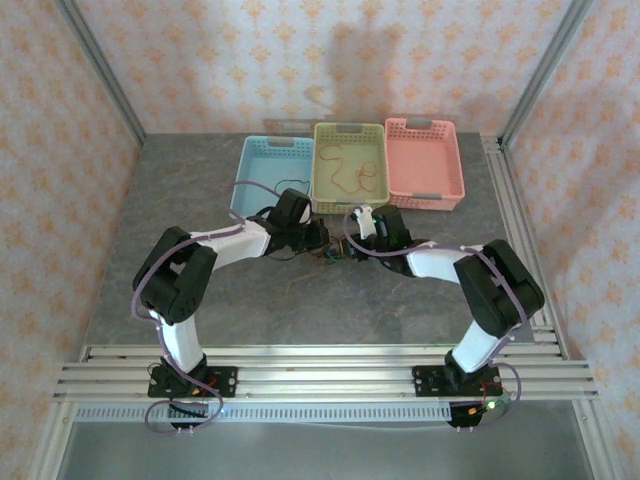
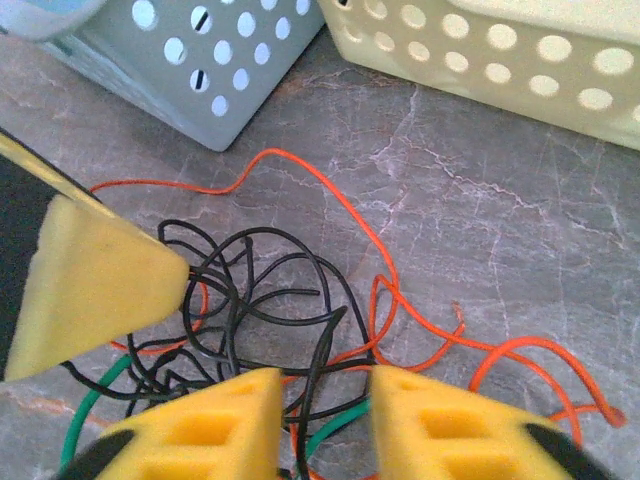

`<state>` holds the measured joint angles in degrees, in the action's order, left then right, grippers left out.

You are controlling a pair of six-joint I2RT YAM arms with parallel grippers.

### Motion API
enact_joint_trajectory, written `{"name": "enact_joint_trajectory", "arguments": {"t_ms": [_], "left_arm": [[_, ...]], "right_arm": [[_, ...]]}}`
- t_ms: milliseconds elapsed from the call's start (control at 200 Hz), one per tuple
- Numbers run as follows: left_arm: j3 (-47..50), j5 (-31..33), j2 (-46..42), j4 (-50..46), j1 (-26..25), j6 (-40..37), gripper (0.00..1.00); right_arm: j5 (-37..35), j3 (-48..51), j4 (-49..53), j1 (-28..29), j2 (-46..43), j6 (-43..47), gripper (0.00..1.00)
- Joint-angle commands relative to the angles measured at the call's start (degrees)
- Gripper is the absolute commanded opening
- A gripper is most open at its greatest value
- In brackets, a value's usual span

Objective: Untangle the cables

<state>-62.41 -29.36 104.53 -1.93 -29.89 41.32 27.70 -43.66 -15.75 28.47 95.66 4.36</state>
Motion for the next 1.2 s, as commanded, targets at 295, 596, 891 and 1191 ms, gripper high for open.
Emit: {"name": "enact_joint_trajectory", "arguments": {"t_ms": [295,596,891,1191], "left_arm": [[0.3,3.7,-4.0,-1.6,-0.1,-1.7,0.6],[0.9,4.9,-4.9,-3.5,-2.5,3.2,0.67],[-1.0,5.2,-3.2,-5.2,-4.2,2.5,0.61],[-3.7,3.9,-0.9,-7.5,-5.0,0.9,0.5]], "right_arm": [[-2.3,1.3,-2.4,0.3,-3.0,0.8,0.0],[-7.6,0.9,-1.6,0.2,-3.5,0.2,0.0],[-10.2,2.0,-3.0,-0.6,-4.5,-0.7,0.0],[-10.1,2.0,-3.2,-0.9,-4.2,-1.2,0.0]]}}
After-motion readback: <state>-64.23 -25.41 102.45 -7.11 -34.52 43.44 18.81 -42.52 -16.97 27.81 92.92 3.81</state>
